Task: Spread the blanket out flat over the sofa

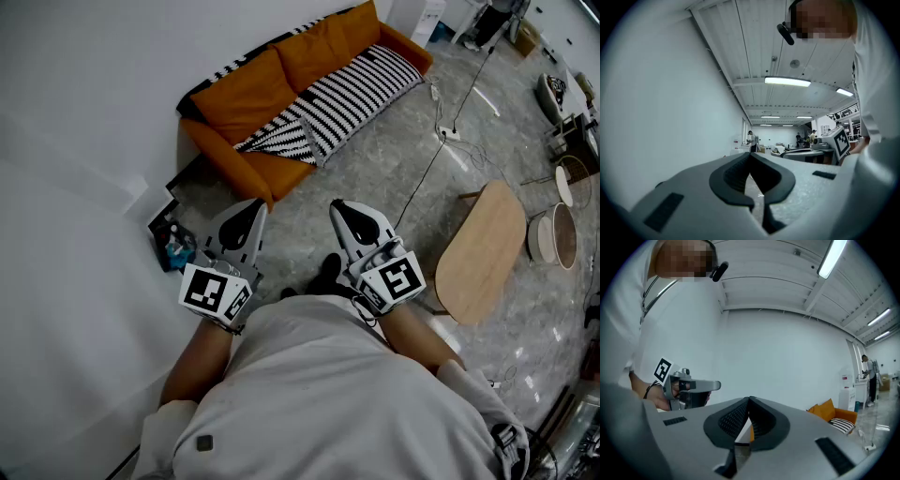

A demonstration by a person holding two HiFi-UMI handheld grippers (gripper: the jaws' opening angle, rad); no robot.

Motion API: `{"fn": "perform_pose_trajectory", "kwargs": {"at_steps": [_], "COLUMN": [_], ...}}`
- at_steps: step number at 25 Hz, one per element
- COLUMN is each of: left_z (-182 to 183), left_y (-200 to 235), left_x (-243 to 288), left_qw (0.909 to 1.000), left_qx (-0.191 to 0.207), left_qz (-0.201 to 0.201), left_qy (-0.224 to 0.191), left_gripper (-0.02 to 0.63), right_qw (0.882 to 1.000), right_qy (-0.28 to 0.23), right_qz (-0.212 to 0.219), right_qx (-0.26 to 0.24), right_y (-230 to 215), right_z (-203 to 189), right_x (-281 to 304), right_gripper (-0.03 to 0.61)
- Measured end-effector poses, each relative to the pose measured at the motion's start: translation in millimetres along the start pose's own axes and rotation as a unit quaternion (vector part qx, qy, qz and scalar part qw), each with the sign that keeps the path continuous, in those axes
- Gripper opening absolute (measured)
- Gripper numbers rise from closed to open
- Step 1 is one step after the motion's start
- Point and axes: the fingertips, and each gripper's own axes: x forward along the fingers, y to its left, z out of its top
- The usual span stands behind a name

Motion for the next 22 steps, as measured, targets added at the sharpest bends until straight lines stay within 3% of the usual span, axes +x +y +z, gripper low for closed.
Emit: {"fn": "perform_pose_trajectory", "kwargs": {"at_steps": [11, 22], "left_z": [-9.6, -31.1], "left_y": [4.5, 7.5], "left_x": [25.1, 119.5], "left_qw": [0.9999, 0.9992], "left_qx": [-0.006, -0.018], "left_qz": [0.005, 0.002], "left_qy": [0.014, 0.037], "left_gripper": [0.009, 0.009], "right_qw": [1.000, 1.000], "right_qy": [0.006, 0.019], "right_qz": [0.007, 0.011], "right_qx": [0.006, 0.016], "right_y": [-27.5, -116.9], "right_z": [-7.6, -24.3], "right_x": [6.4, 18.9], "right_gripper": [0.026, 0.026]}}
